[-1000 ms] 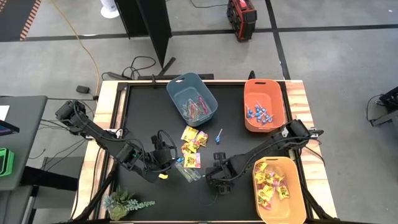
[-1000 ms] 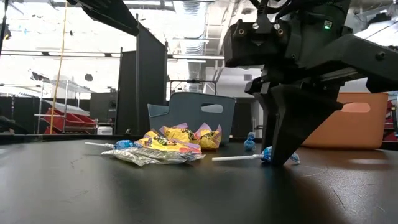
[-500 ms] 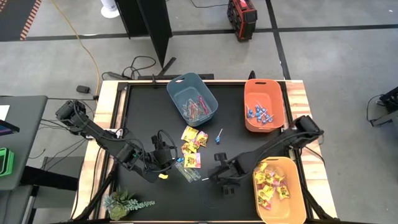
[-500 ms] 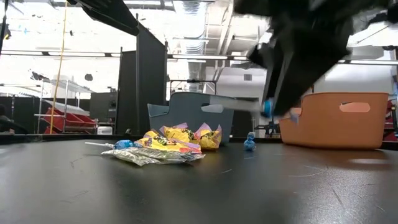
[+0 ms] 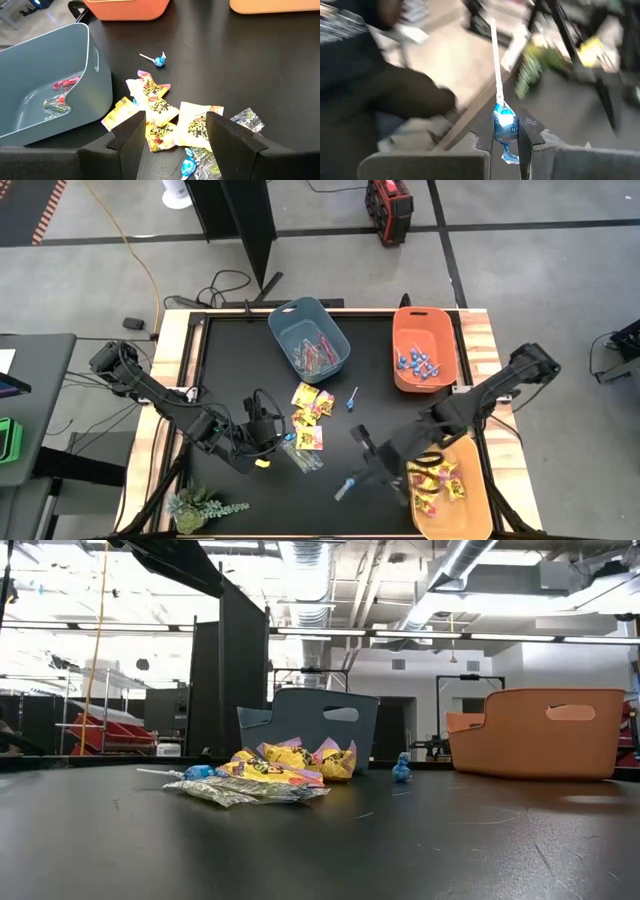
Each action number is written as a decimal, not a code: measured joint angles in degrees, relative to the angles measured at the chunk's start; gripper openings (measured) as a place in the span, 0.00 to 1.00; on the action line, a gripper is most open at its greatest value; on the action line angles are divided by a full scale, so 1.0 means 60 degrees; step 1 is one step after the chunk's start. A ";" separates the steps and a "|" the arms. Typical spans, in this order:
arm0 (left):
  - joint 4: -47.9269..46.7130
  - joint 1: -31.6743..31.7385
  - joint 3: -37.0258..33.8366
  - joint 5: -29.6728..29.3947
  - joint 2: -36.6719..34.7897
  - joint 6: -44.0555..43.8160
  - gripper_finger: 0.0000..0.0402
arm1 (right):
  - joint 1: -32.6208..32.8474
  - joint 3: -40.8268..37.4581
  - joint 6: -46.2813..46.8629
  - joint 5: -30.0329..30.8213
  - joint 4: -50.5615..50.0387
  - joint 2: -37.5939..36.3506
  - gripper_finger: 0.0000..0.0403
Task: Sort candy
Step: Put the blue candy into the orange bin, then put the yellow candy into the yellow bin, then put the blue candy into the orange bin
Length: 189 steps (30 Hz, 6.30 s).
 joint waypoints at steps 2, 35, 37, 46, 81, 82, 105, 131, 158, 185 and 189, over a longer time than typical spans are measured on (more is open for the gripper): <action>0.0001 0.0000 0.0000 0.0000 0.0000 0.0002 0.50 | 0.0106 0.0000 -0.0193 -0.0335 0.0165 -0.0196 0.12; 0.0009 0.0000 0.0000 0.0003 -0.0004 -0.0013 0.50 | -0.2848 -0.0650 1.3215 0.8018 -1.2163 -0.0564 0.13; 0.0009 0.0000 0.0000 0.0004 -0.0004 -0.0016 0.50 | -0.3291 -0.0975 1.3289 0.7873 -1.2270 -0.0574 0.17; 0.0009 0.0000 0.0000 0.0004 -0.0005 -0.0024 0.50 | -0.4518 -0.2474 1.2599 0.7471 -1.1226 -0.0572 0.58; 0.0016 0.0056 -0.0004 0.0009 0.0135 -0.0002 0.50 | -0.1670 -0.2357 0.3161 0.4733 0.1304 0.2683 0.72; 0.0035 0.0102 -0.0004 0.0011 0.0129 -0.0003 0.50 | -0.1734 -0.2237 0.3054 0.4587 0.1348 0.2880 0.72; -0.0144 0.0189 -0.0004 0.0048 0.0127 -0.0089 0.50 | -0.2390 0.0663 0.2549 0.3536 0.0676 0.6295 0.63; -0.0210 0.0189 -0.0004 0.0044 0.0127 -0.0128 0.50 | -0.0480 0.1186 0.1842 0.3876 -0.2219 0.3389 0.01; -0.0139 0.0187 -0.0004 0.0044 0.0127 -0.0500 0.50 | 0.5391 0.1183 1.8056 0.3592 -1.2367 0.1723 0.00; -0.0129 0.0189 -0.0001 0.0330 0.0159 -0.0546 0.50 | 0.3852 0.1093 1.4404 0.6175 -1.1149 0.2493 0.69; 0.0253 0.0164 0.0004 0.1350 0.0674 0.0333 0.50 | 0.3016 0.1093 1.1993 0.7163 -0.9860 0.2494 0.68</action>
